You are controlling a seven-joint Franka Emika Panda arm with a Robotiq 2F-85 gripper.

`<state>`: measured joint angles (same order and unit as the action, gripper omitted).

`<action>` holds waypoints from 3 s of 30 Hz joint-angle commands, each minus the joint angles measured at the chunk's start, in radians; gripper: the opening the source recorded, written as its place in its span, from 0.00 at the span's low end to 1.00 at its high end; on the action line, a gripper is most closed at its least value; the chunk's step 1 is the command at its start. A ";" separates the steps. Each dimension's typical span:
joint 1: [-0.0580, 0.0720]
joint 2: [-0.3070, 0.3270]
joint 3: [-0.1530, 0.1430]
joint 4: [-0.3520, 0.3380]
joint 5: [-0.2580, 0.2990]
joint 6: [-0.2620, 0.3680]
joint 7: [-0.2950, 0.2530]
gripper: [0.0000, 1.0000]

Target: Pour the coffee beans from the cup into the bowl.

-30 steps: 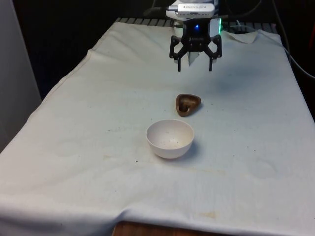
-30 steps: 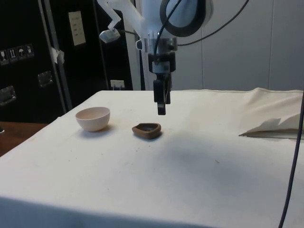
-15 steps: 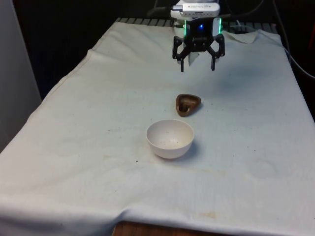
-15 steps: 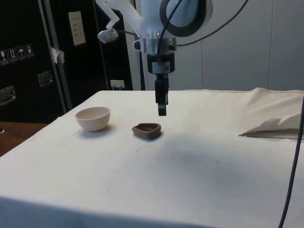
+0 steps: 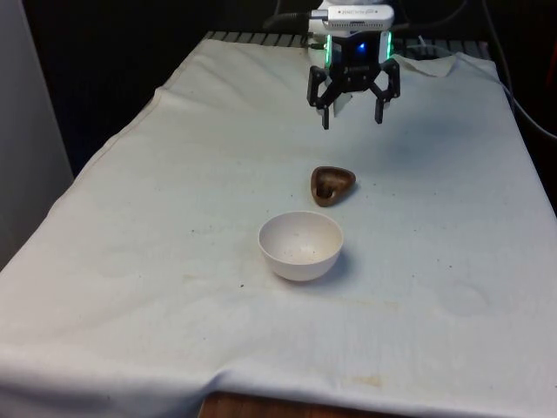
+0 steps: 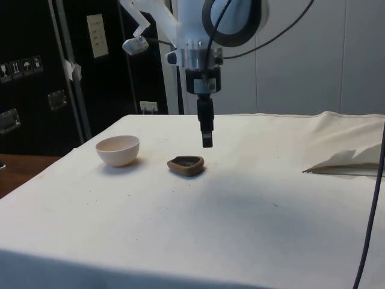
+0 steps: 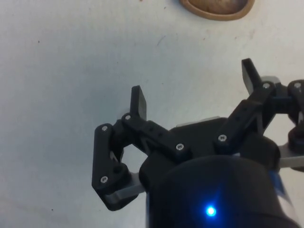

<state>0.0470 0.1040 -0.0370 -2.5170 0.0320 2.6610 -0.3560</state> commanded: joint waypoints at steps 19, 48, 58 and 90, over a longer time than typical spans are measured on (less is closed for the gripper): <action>-0.015 0.035 -0.013 -0.001 0.002 0.047 -0.165 1.00; -0.014 0.094 -0.028 -0.005 -0.016 0.155 -0.373 1.00; -0.012 0.101 -0.022 -0.003 -0.023 0.156 -0.432 1.00; -0.010 0.148 -0.019 -0.003 -0.019 0.240 -0.649 1.00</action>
<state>0.0310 0.2490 -0.0470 -2.5180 0.0310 2.8860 -1.0150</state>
